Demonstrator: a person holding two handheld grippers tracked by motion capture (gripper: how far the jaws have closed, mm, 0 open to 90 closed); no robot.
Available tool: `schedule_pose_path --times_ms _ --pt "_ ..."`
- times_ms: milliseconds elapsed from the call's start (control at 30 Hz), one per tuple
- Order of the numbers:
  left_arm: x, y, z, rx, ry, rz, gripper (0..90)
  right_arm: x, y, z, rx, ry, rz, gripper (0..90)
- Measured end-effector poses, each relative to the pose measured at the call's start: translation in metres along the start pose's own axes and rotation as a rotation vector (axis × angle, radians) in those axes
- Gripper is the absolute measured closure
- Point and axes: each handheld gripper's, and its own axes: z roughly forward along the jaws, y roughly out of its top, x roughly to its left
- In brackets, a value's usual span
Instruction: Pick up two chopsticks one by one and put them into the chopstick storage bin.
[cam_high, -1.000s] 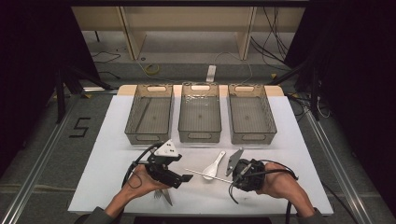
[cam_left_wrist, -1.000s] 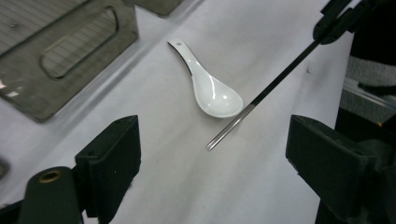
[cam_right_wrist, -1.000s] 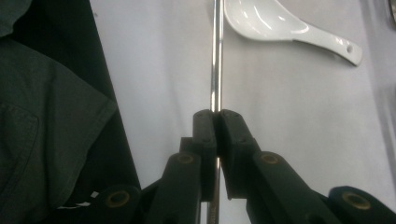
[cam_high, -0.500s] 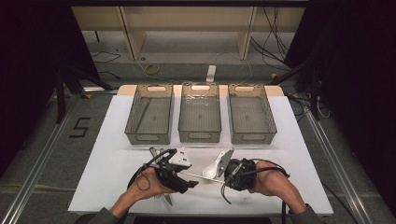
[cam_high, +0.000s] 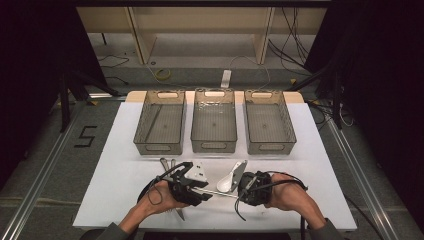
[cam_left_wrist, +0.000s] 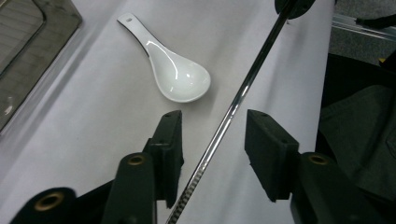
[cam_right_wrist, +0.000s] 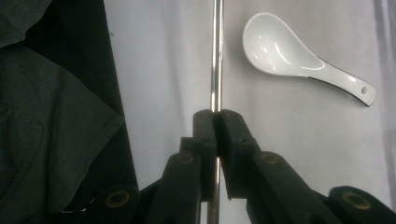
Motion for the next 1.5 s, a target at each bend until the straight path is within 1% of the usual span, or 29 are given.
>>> schedule_pose_path --times_ms 100,133,233,300,367,433,500,600,667,767,800,833,900,933,967,1000,1067,1100,1167,1200,1233,1300,1333,1367,1400,1433,1467,1500 --pt "-0.001 0.0 0.001 0.014 -0.008 0.011 61.8 0.0 0.0 0.0 -0.001 0.002 -0.014 85.9" --pt "-0.002 0.0 0.002 0.018 -0.007 0.019 62.9 0.001 0.0 0.0 -0.002 0.001 0.002 85.9" --pt "-0.003 0.0 0.001 0.024 -0.01 0.034 68.9 0.002 0.0 0.001 -0.002 0.004 -0.017 85.9" --pt "-0.003 -0.001 0.001 0.032 -0.017 0.04 70.5 0.003 0.001 0.001 0.0 0.006 -0.022 85.9" --pt "-0.004 -0.001 0.002 0.036 -0.021 0.059 72.2 0.003 0.001 0.001 0.001 0.009 -0.025 85.9" --pt "-0.005 -0.001 0.001 0.044 -0.033 0.078 74.1 0.004 0.001 0.001 0.005 0.009 -0.032 85.9" --pt "-0.005 -0.001 0.001 0.045 -0.05 0.084 75.8 0.004 0.0 0.002 -0.002 0.014 -0.056 85.8" --pt "-0.006 -0.002 0.001 0.042 -0.061 0.107 77.7 0.004 -0.001 0.002 -0.006 0.012 -0.063 85.6" --pt "-0.008 -0.002 0.001 0.044 -0.081 0.117 79.6 0.003 -0.002 0.002 -0.003 0.012 -0.078 85.1" --pt "-0.01 -0.002 0.001 0.044 -0.115 0.135 83.5 0.002 -0.004 0.002 -0.011 -0.007 -0.071 82.4" --pt "-0.011 -0.001 0.001 0.039 -0.125 0.137 84.7 0.0 -0.005 0.002 -0.019 -0.011 -0.077 81.5" --pt "-0.011 -0.001 0.0 0.035 -0.13 0.133 85.5 -0.001 -0.006 0.001 -0.021 -0.015 -0.06 80.4" --pt "-0.011 -0.001 -0.001 0.026 -0.132 0.131 85.9 -0.003 -0.007 0.0 -0.035 -0.014 -0.044 79.5" --pt "-0.01 -0.001 -0.002 0.021 -0.123 0.125 86.0 -0.004 -0.008 -0.001 -0.049 -0.014 -0.032 78.4" --pt "-0.009 -0.001 -0.004 0.019 -0.118 0.114 86.1 -0.005 -0.008 -0.002 -0.063 -0.023 -0.015 77.0" --pt "-0.007 -0.002 -0.005 0.013 -0.109 0.102 86.1 -0.008 -0.009 -0.003 -0.079 -0.037 -0.01 75.2" --pt "-0.001 -0.003 -0.008 0.005 -0.07 0.069 86.2 -0.012 -0.011 -0.008 -0.13 -0.043 0.067 67.8" --pt "0.001 -0.005 -0.009 0.003 -0.058 0.056 86.1 -0.016 -0.014 -0.011 -0.158 -0.039 0.094 63.8" --pt "0.008 -0.008 -0.013 -0.004 -0.031 0.015 86.2 -0.019 -0.017 -0.014 -0.195 -0.042 0.133 54.8" --pt "0.012 -0.009 -0.015 -0.009 -0.012 0.0 86.2 -0.02 -0.018 -0.016 -0.216 -0.042 0.163 52.3" --pt "0.014 -0.01 -0.016 -0.017 -0.008 -0.018 86.2 -0.022 -0.02 -0.018 -0.248 -0.045 0.188 49.3" --pt "0.019 -0.013 -0.021 -0.03 0.018 -0.042 86.2 -0.025 -0.023 -0.02 -0.291 -0.06 0.215 43.8" --pt "0.021 -0.014 -0.022 -0.034 0.025 -0.055 86.2 -0.026 -0.024 -0.021 -0.311 -0.068 0.237 42.0" --pt "0.023 -0.015 -0.024 -0.037 0.035 -0.063 86.2 -0.028 -0.025 -0.021 -0.333 -0.079 0.248 40.4" --pt "0.024 -0.016 -0.026 -0.047 0.053 -0.077 86.1 -0.029 -0.026 -0.022 -0.354 -0.09 0.261 39.6" --pt "0.027 -0.018 -0.029 -0.05 0.061 -0.095 86.2 -0.03 -0.027 -0.023 -0.369 -0.102 0.274 38.6" --pt "0.029 -0.018 -0.03 -0.05 0.072 -0.099 86.1 -0.031 -0.028 -0.024 -0.382 -0.118 0.293 37.5" --pt "0.031 -0.02 -0.032 -0.058 0.085 -0.116 86.2 -0.031 -0.029 -0.024 -0.395 -0.129 0.297 37.2"
